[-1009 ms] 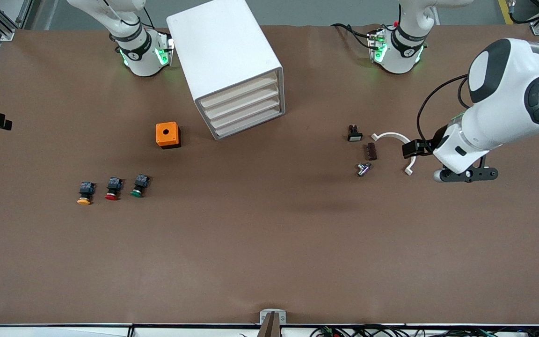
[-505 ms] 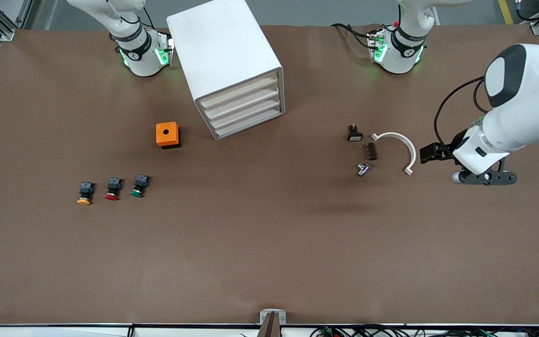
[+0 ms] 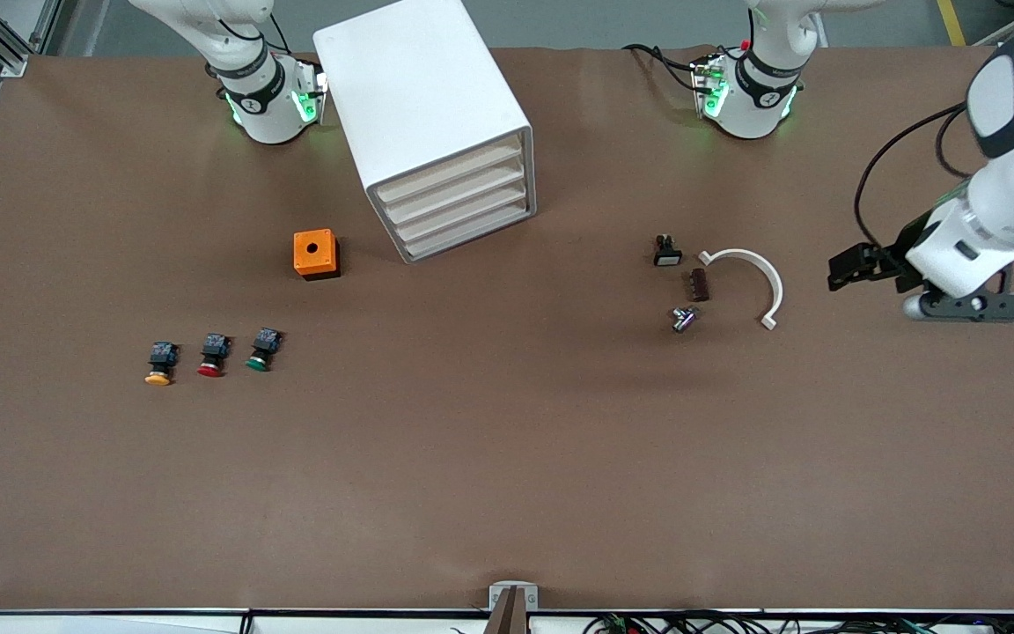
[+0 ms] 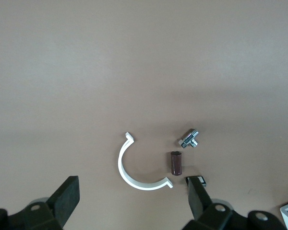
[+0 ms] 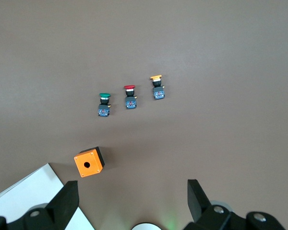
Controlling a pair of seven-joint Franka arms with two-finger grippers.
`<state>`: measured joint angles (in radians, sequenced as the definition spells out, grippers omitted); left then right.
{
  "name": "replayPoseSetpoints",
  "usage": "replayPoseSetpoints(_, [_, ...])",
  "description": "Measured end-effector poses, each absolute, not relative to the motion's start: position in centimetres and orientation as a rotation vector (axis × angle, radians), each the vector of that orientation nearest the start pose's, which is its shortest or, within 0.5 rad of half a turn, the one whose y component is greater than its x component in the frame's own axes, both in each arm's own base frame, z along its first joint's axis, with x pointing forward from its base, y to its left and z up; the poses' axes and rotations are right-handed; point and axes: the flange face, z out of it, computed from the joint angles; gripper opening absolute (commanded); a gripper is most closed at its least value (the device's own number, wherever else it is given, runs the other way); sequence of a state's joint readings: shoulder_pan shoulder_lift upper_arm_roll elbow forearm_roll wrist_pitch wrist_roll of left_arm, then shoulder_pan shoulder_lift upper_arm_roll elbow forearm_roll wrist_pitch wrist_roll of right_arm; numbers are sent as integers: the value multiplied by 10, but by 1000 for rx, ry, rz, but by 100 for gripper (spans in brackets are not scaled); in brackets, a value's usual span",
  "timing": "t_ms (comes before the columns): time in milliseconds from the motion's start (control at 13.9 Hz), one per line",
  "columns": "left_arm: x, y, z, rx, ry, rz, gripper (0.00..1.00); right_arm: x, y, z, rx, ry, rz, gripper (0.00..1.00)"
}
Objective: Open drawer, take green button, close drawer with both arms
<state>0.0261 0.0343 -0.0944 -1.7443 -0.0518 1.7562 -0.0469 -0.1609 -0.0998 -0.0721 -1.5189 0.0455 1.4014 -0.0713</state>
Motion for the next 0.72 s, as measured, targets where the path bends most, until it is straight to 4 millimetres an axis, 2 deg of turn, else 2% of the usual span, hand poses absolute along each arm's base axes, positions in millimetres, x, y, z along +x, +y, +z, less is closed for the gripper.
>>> replayPoseSetpoints(144, [563,-38,570,-3194,5,-11,100,486,-96,692,-3136,174,17,100])
replayPoseSetpoints(288, [560,-40,588,-3194,-33,-47,100,488,-78,691,-3162,116,27,100])
replayPoseSetpoints(577, [554,-46,615,-3194,-78,-95,100,489,-76,688,-3163,108,37,100])
replayPoseSetpoints(721, [549,-49,623,-3193,-71,-95,100,489,-77,687,-3157,110,40,100])
